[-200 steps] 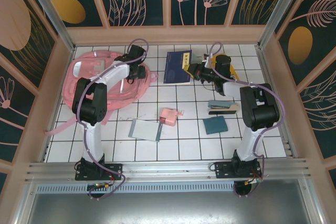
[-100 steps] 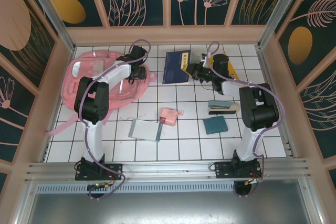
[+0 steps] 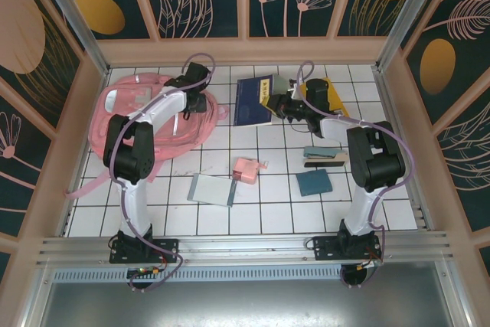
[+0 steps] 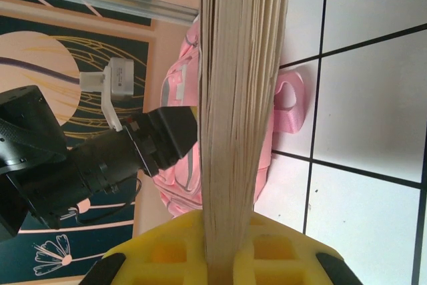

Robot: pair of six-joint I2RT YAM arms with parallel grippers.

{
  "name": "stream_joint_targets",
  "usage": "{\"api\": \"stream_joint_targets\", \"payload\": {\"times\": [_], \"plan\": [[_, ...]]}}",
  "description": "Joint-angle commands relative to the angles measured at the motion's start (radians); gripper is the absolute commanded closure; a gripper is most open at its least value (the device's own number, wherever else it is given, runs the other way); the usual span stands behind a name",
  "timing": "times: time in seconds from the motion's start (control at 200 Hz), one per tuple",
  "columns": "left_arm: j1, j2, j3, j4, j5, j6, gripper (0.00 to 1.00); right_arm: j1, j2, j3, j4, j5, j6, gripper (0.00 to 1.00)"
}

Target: Pack the student bag

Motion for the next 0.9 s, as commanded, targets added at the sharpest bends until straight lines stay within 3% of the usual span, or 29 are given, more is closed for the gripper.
{"api": "stream_joint_targets", "payload": {"times": [0.0, 0.3, 0.595, 0.896], "plan": [[0.018, -0.017, -0.034, -0.052, -0.073, 0.014, 0.47, 0.013, 0.001, 0.039, 0.017, -0.010, -0.033, 1.00], [0.022, 0.015, -0.092, -0.022, 0.022, 0.017, 0.45, 0.026, -0.003, 0.038, 0.006, -0.008, -0.039, 1.00], [0.021, -0.052, -0.081, -0.001, 0.121, 0.005, 0.44, 0.036, -0.006, 0.032, 0.001, -0.002, -0.038, 1.00], [0.022, 0.018, -0.104, -0.030, 0.007, 0.035, 0.51, 0.039, -0.003, 0.026, 0.007, 0.000, -0.034, 1.00]]}}
